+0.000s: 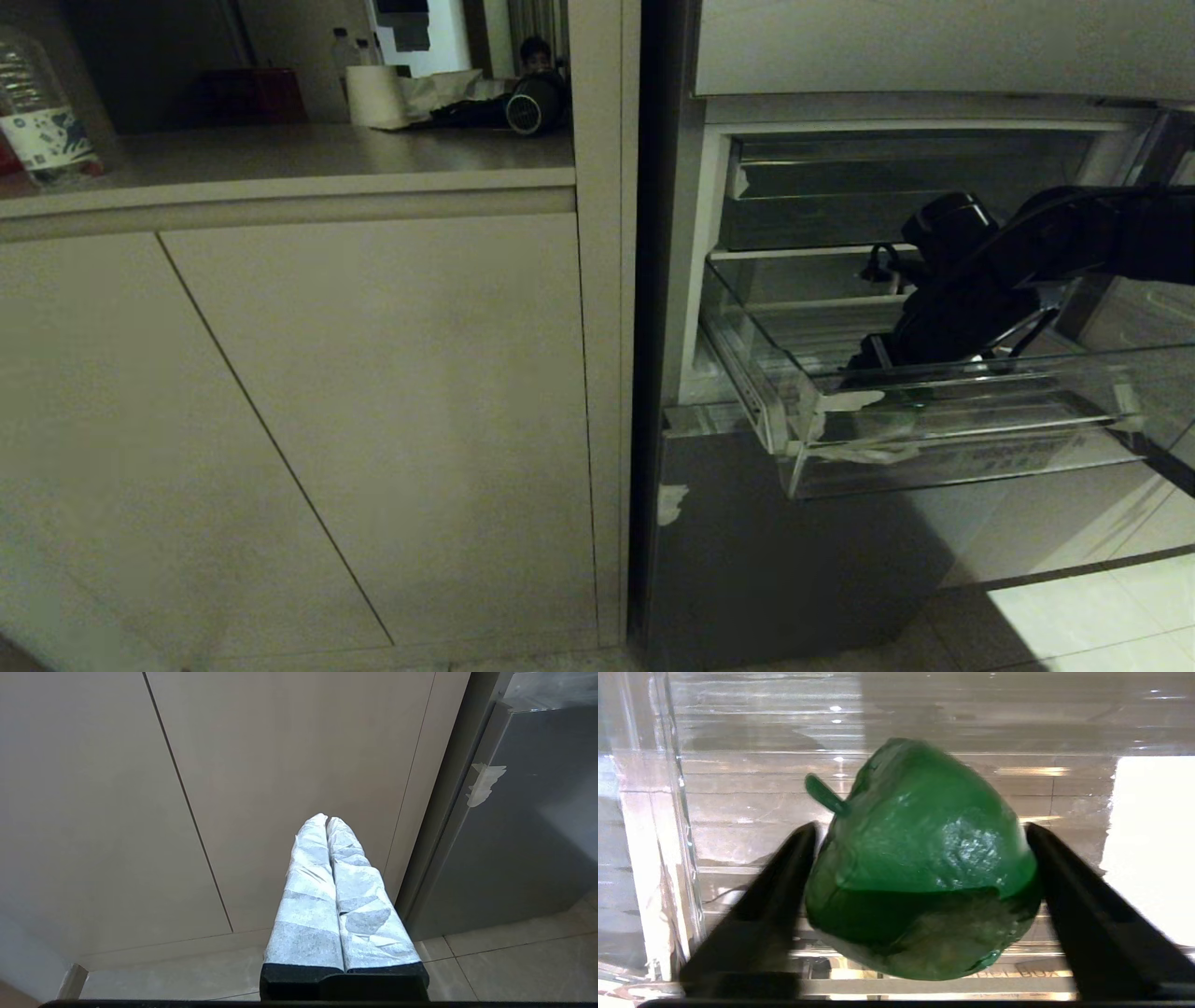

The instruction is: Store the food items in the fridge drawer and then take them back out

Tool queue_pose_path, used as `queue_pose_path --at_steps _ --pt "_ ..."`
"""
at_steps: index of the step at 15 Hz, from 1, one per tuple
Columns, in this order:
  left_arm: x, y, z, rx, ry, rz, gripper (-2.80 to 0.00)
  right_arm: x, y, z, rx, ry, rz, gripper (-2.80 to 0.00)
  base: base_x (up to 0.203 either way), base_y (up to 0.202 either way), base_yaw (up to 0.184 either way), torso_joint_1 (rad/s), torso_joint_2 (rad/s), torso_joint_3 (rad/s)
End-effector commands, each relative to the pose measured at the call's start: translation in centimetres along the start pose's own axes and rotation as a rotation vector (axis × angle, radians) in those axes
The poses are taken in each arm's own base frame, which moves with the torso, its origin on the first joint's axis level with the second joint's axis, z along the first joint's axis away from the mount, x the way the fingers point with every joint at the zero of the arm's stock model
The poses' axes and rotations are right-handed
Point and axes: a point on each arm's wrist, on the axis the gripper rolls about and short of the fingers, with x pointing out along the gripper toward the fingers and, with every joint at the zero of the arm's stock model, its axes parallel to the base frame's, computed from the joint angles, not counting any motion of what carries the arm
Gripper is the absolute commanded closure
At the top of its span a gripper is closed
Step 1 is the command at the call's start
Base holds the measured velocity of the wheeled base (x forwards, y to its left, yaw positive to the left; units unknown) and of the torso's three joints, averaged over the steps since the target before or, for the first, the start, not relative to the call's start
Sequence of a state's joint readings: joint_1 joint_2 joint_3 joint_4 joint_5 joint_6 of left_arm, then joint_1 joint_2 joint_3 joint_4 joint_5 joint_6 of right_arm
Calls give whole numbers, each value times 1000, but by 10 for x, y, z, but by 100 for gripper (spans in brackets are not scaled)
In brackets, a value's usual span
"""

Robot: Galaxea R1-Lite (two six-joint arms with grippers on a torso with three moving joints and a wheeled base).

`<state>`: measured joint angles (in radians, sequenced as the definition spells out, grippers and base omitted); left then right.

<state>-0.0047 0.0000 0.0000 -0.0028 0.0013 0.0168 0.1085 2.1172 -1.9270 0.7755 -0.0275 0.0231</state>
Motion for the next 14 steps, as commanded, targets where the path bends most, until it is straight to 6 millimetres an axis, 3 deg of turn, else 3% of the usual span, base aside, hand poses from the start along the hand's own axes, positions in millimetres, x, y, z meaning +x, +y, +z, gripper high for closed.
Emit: queue_pose_path --at_steps 1,5,9,14 --pt "0 0 0 0 1 0 0 -1 0 0 1 1 0 0 0 0 0 0 0 0" --pt "0 0 0 0 1 0 0 -11 0 2 3 -32 -1 0 0 0 0 0 0 0" --pt "0 0 0 0 1 0 0 -55 -1 10 12 -189 2 0 0 0 0 0 0 0" --pt "0 0 0 0 1 0 0 -115 -3 -5 20 -284 6 0 0 0 0 0 0 0"
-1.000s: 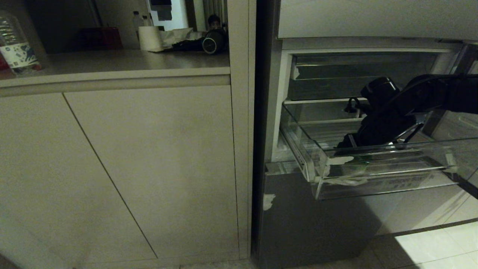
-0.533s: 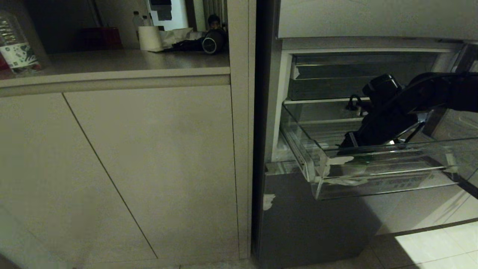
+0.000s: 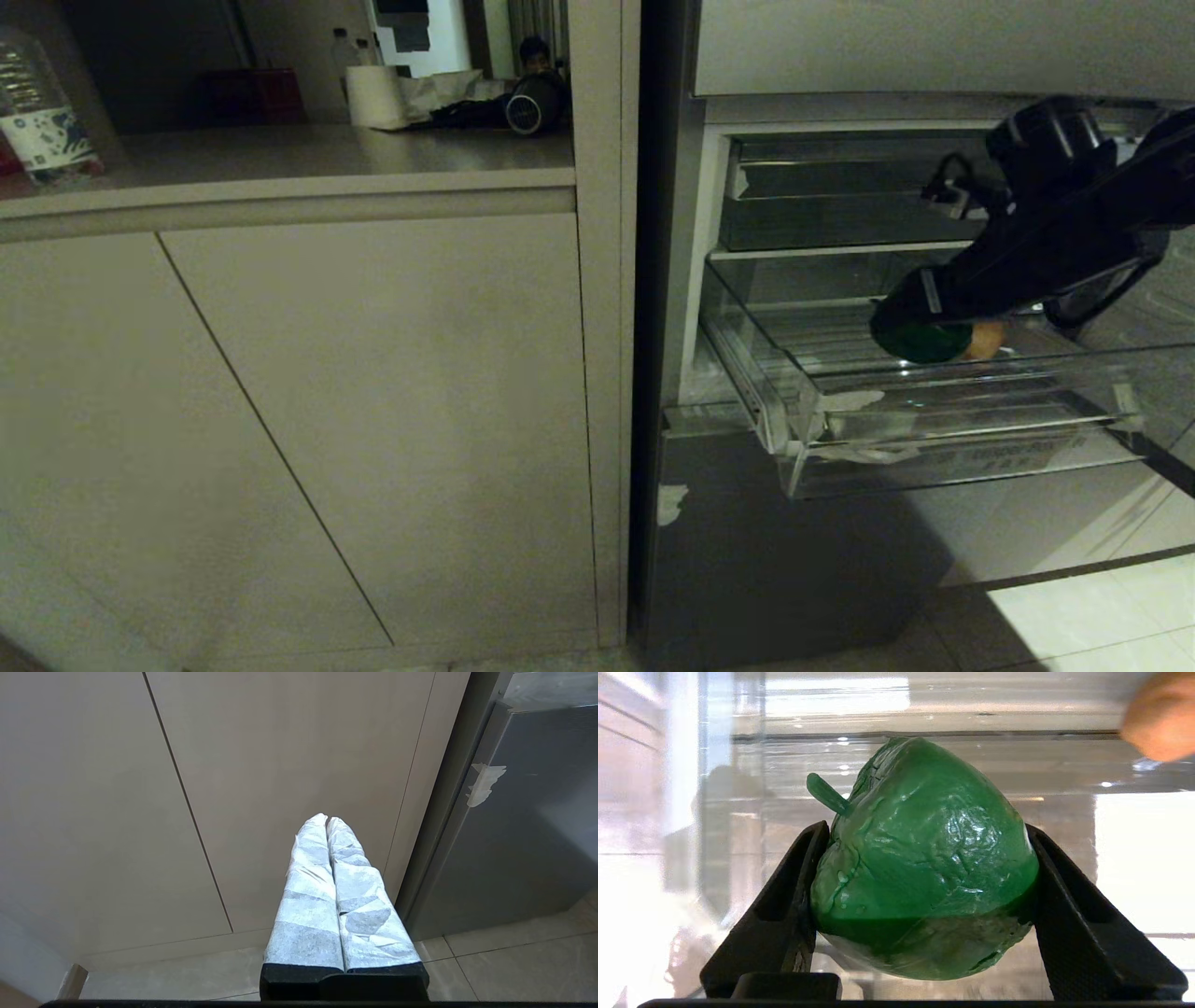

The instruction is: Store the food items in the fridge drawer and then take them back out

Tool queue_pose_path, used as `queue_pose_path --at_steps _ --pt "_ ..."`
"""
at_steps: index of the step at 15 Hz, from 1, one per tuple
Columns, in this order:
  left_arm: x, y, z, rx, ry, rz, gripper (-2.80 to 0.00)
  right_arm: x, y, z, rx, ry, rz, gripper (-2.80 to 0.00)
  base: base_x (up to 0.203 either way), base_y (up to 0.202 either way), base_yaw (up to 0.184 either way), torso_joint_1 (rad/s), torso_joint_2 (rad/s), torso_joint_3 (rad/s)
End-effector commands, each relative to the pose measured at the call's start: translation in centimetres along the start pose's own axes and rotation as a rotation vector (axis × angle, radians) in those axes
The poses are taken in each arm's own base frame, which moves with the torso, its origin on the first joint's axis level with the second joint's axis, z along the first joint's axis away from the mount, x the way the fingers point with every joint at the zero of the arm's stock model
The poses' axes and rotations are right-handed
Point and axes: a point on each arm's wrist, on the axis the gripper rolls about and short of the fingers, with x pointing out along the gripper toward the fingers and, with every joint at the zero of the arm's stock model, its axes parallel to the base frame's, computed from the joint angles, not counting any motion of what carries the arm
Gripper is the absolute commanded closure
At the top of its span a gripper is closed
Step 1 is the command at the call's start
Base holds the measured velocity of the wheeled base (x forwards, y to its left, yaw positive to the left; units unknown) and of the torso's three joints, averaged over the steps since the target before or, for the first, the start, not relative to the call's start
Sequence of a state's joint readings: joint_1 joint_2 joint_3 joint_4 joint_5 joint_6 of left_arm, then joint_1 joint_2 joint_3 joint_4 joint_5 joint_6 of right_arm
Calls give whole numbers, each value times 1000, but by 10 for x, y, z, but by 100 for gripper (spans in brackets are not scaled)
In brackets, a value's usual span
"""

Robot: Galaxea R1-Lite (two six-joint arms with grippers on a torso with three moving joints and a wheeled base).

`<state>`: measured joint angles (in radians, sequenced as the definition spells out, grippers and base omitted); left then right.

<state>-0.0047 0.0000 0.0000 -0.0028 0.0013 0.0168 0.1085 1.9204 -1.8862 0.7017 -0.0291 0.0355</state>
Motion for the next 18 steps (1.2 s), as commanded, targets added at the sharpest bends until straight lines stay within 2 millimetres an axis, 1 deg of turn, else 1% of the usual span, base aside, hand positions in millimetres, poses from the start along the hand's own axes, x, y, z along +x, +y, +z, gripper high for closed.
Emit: queue_pose_path --at_steps 1,4,6,7,9,10,11,13,15,17,18 --pt "0 0 0 0 1 0 0 -49 -1 -4 1 -72 1 0 0 0 0 0 0 0" --pt "0 0 0 0 1 0 0 -103 -4 -23 5 -134 -12 0 0 0 0 0 0 0" --pt "0 0 0 0 1 0 0 -146 -7 -48 10 -182 -32 0 0 0 0 0 0 0" --pt "0 0 0 0 1 0 0 -172 -9 -65 13 -219 -40 0 0 0 0 0 0 0" --pt "0 0 0 0 1 0 0 -221 -12 -106 27 -311 -50 0 0 0 0 0 0 0" --pt "0 0 0 0 1 0 0 -242 -13 -131 39 -364 -51 0 0 0 0 0 0 0" --pt "0 0 0 0 1 0 0 -259 -15 -156 50 -417 -53 0 0 0 0 0 0 0" --pt "0 0 0 0 1 0 0 -279 -17 -204 57 -513 -59 0 0 0 0 0 0 0" --pt "0 0 0 0 1 0 0 -288 -19 -245 53 -590 -64 0 0 0 0 0 0 0" --pt "0 0 0 0 1 0 0 -283 -20 -271 48 -605 -67 0 0 0 0 0 0 0" --pt "0 0 0 0 1 0 0 -279 -20 -278 46 -601 -65 0 -9 3 -82 -2 -1 7"
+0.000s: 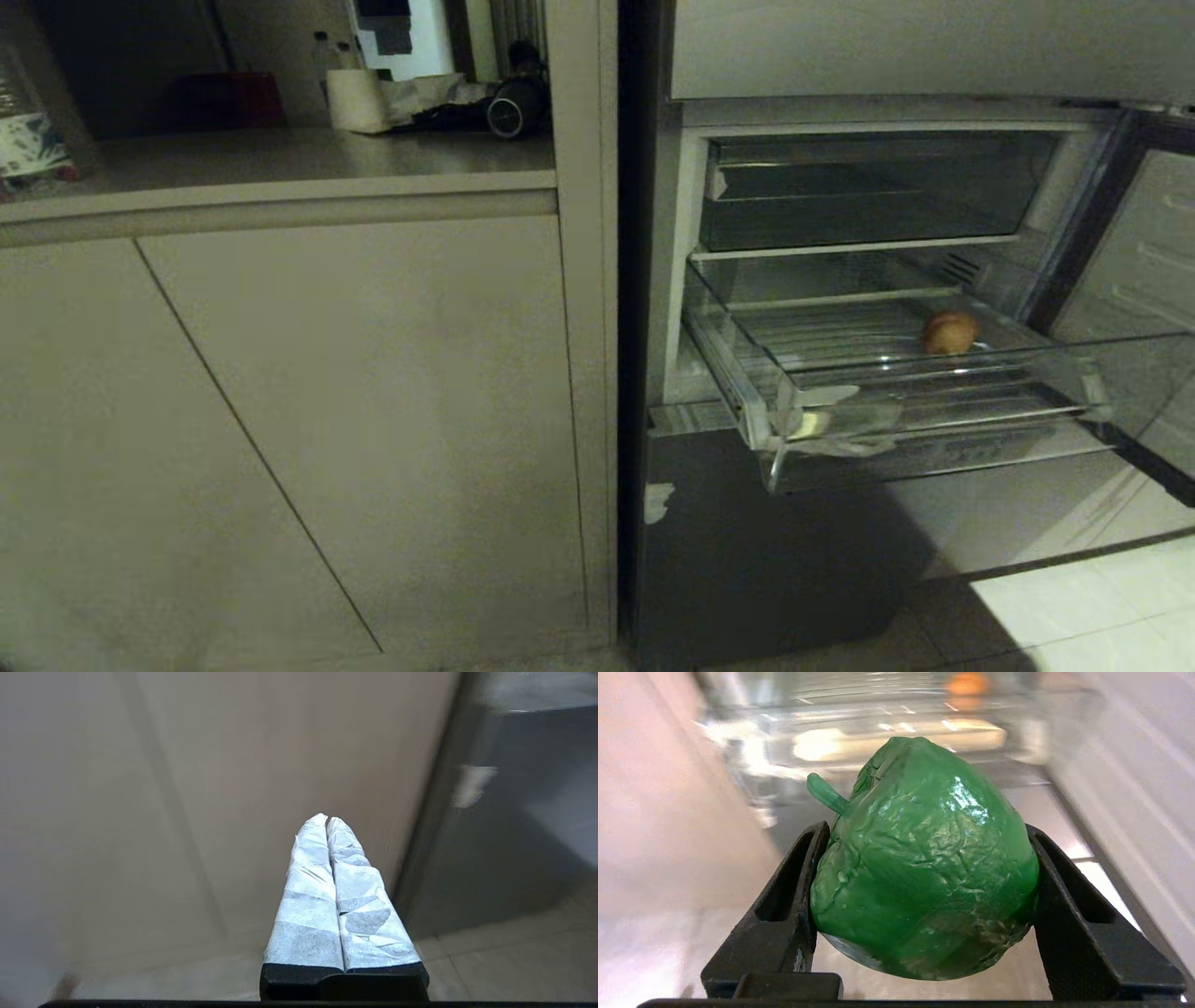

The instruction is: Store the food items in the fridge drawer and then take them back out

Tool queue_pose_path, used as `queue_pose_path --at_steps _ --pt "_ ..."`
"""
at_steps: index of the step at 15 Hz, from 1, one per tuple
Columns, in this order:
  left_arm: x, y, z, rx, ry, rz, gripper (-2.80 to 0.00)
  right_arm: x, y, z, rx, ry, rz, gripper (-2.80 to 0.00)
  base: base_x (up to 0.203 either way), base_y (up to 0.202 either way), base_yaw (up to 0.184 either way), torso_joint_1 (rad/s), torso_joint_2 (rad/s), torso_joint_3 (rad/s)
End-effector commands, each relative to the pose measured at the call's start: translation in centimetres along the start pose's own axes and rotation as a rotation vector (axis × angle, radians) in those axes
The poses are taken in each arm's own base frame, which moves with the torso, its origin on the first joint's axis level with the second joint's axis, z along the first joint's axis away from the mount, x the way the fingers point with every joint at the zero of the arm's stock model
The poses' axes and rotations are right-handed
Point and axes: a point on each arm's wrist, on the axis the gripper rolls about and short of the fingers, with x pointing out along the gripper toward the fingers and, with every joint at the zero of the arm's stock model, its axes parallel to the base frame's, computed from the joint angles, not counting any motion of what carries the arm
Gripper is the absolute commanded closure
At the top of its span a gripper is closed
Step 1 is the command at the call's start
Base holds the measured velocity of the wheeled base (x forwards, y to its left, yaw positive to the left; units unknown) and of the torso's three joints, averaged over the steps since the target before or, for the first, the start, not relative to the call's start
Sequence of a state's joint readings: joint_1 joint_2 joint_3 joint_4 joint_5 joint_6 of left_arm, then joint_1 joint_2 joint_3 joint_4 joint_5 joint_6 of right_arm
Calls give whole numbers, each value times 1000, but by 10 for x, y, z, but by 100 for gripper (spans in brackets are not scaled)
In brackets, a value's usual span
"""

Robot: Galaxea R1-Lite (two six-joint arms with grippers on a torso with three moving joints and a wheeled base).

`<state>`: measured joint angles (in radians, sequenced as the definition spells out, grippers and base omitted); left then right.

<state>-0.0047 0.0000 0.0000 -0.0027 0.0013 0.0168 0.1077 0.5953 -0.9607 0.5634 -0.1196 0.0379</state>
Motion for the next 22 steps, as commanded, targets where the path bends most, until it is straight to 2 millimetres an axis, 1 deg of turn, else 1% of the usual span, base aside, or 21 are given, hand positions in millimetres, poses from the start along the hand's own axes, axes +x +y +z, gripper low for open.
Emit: queue_pose_path --at_steps 1,2,5,14,17,19,20,22 --pt "0 0 0 0 1 0 0 -21 -4 -27 4 -53 5 0 -2 5 -142 2 1 2" --pt "0 0 0 0 1 0 0 -19 -3 -31 3 -41 6 0 -2 10 -172 -2 -3 2" --pt "0 0 0 0 1 0 0 -12 -3 -35 3 -49 5 0 1 8 -179 2 1 4" --pt "0 0 0 0 1 0 0 -14 -3 -37 6 -57 0 0 0 9 -177 2 2 3" --pt "0 0 0 0 1 0 0 -12 -3 -42 -5 -47 -9 0 -1 9 -174 2 2 3" --pt "0 0 0 0 1 0 0 -7 -5 -48 -56 -35 -97 0 1 4 -126 5 5 2" --pt "0 0 0 0 1 0 0 -2 -6 -47 -58 -33 -173 0 -1 5 -63 2 2 2" --pt "0 0 0 0 1 0 0 16 -7 -37 -45 15 -344 0 0 0 0 0 0 0"
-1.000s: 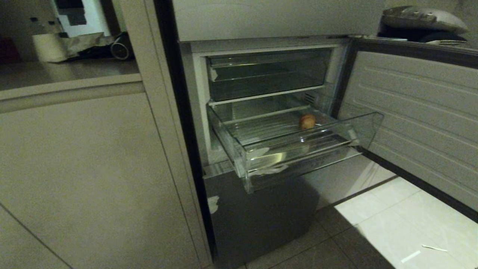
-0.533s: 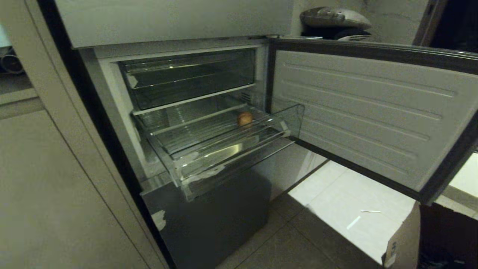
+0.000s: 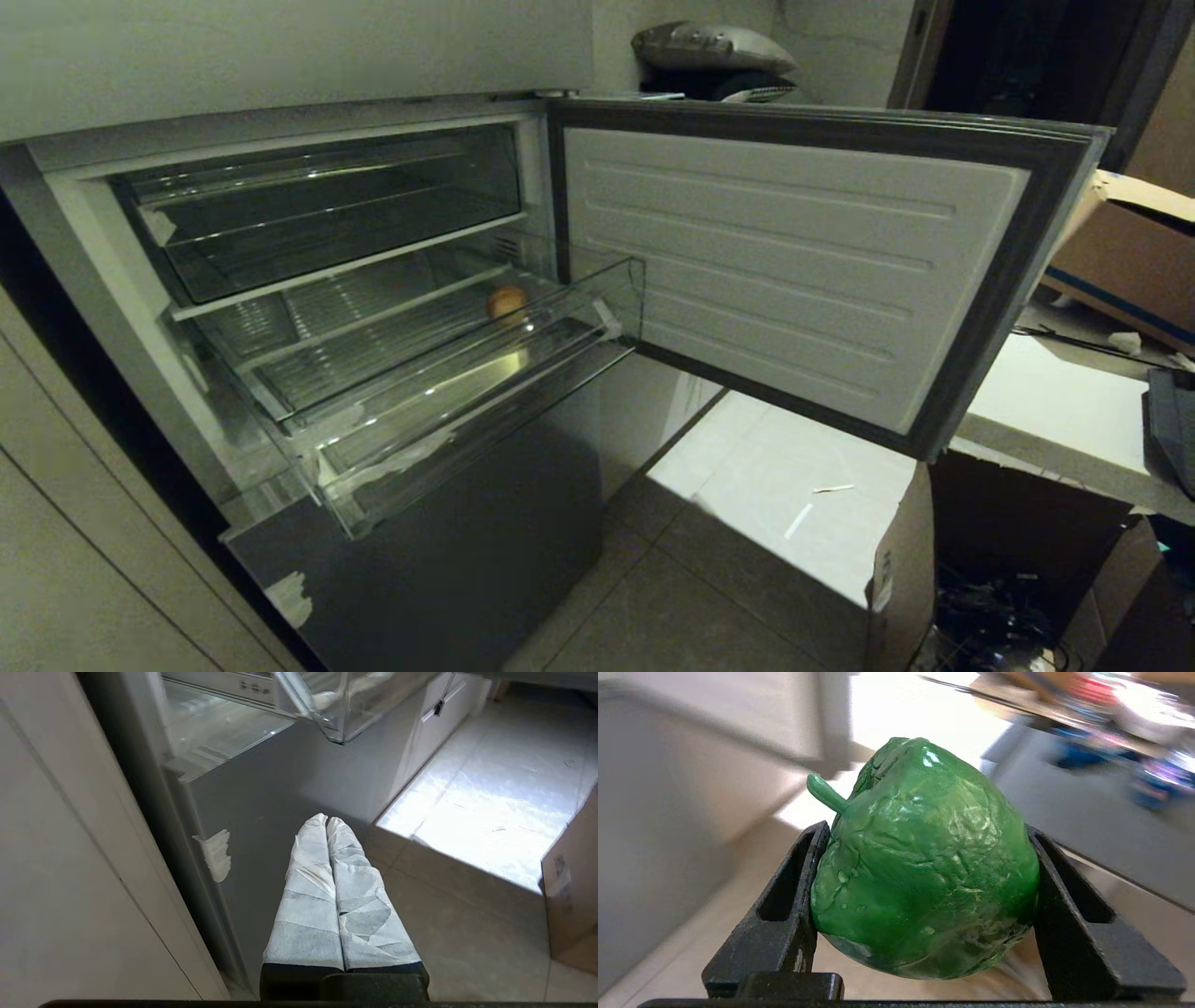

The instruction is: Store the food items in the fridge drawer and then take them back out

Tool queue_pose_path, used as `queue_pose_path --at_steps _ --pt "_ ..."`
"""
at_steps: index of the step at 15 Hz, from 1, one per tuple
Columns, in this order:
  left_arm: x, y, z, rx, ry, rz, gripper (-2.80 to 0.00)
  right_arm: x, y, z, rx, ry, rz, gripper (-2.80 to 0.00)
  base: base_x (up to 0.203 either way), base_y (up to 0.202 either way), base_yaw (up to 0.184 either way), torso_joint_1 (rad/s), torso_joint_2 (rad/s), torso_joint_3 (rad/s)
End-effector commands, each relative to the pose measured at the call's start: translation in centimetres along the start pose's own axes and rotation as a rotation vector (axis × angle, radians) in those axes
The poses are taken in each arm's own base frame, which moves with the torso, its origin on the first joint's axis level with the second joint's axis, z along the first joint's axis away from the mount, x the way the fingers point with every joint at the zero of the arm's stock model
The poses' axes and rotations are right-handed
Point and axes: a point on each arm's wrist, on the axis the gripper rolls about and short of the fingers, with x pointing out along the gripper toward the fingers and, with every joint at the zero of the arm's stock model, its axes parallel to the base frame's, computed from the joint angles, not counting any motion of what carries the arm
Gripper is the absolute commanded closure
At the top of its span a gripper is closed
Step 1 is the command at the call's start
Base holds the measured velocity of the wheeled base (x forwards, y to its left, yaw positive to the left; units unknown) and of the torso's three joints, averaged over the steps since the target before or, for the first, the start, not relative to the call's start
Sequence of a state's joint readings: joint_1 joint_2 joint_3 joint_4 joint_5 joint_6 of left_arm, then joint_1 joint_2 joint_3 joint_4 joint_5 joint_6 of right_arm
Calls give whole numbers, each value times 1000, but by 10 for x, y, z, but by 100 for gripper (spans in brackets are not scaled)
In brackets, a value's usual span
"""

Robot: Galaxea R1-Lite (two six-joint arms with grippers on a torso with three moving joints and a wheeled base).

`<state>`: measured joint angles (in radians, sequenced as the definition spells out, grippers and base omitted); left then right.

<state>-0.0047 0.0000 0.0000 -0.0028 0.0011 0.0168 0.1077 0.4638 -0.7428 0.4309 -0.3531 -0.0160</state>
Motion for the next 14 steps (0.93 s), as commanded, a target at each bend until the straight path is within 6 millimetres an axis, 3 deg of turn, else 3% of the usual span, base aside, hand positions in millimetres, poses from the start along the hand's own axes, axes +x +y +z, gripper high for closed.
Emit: queue_pose_path --at_steps 1,4,7,10,14 --pt "0 0 0 0 1 0 0 26 6 11 1 85 -169 0 0 0 0 0 0 0" --pt "0 0 0 0 1 0 0 59 14 38 19 138 -300 0 0 0 0 0 0 0" --pt "0 0 0 0 1 0 0 118 14 57 42 192 -472 0 0 0 0 0 0 0" --pt "0 0 0 0 1 0 0 160 -23 58 126 184 -653 0 0 0 0 0 0 0" --pt "0 0 0 0 1 0 0 181 -80 41 239 214 -621 0 0 0 0 0 0 0"
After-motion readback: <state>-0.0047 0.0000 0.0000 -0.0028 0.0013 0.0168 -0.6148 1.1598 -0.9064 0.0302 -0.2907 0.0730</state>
